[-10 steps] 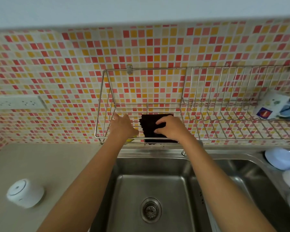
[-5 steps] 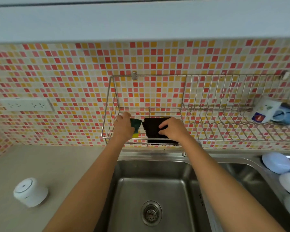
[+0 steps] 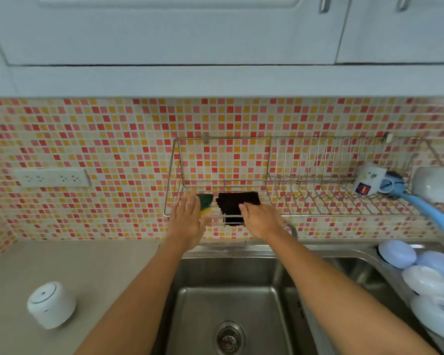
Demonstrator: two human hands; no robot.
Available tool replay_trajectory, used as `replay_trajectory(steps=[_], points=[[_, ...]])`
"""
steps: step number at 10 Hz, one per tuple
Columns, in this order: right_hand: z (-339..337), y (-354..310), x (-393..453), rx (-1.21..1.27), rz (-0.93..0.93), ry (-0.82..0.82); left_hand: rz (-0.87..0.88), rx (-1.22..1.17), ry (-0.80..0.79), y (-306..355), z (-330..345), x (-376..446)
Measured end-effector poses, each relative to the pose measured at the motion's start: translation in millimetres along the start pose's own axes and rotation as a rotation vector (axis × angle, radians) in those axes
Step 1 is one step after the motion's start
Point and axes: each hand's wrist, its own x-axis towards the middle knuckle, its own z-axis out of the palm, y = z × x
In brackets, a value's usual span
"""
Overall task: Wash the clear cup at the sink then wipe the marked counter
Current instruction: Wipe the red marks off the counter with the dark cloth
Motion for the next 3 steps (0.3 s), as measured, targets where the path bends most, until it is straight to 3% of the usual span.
replay_trajectory(steps=[1, 2, 3], points=[[-14.1, 1.8, -14.0, 0.029, 0.038, -0.11, 0.009, -0.001, -0.082, -12.5, -11.4, -21.8], [-27.9, -5.5, -40.5, 0.004, 0.06, -0.19, -0.032, -0.151, -0.154, -22.8, -28.3, -48.4], [-45.6, -22.0, -64.2, 0.027, 0.056, -0.252, -0.021, -0.214, -0.111, -22.1, -55.8, -67.4]])
